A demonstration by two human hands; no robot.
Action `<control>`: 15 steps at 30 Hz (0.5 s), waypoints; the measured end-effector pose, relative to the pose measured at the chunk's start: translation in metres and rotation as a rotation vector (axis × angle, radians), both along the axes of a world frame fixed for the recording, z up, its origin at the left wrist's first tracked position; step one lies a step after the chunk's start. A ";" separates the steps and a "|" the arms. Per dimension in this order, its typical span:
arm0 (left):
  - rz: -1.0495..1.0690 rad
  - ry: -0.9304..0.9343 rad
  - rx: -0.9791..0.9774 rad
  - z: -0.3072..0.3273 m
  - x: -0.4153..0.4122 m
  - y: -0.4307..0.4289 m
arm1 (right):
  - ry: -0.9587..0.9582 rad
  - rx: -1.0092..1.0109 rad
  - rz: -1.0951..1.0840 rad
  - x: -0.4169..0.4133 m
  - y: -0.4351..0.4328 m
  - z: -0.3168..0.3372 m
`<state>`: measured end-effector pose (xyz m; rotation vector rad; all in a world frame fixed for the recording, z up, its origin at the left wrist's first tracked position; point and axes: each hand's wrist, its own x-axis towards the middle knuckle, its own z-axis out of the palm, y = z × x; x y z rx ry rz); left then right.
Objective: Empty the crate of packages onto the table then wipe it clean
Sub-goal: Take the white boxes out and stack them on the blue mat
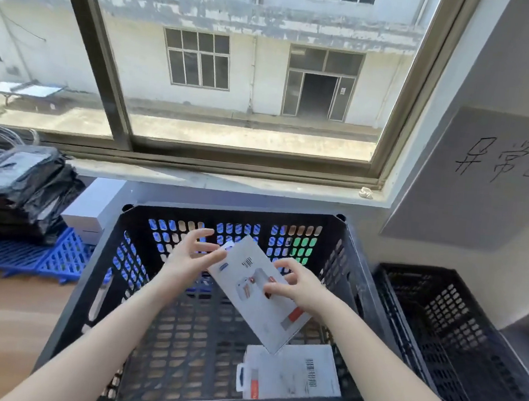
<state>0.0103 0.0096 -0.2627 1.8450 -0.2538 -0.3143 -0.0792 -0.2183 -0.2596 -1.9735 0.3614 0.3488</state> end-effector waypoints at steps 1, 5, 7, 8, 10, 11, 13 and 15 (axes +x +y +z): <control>0.045 -0.018 -0.039 0.003 -0.001 -0.001 | -0.021 0.021 -0.019 0.000 0.001 0.004; 0.157 -0.058 -0.117 0.008 -0.011 -0.005 | -0.115 0.138 -0.120 0.001 0.006 0.015; 0.176 -0.044 -0.159 0.011 -0.017 -0.007 | -0.171 0.232 -0.204 0.004 0.009 0.019; 0.169 -0.042 -0.156 0.013 -0.022 -0.009 | -0.198 0.278 -0.240 0.006 0.011 0.022; 0.115 -0.046 -0.116 0.016 -0.029 -0.012 | -0.244 0.367 -0.308 0.011 0.017 0.027; 0.073 -0.048 -0.109 0.017 -0.032 -0.013 | -0.265 0.409 -0.337 0.014 0.020 0.029; -0.011 -0.060 -0.120 0.022 -0.033 -0.015 | -0.297 0.471 -0.365 0.018 0.029 0.034; -0.031 -0.072 -0.123 0.029 -0.027 -0.014 | -0.305 0.490 -0.352 0.021 0.037 0.041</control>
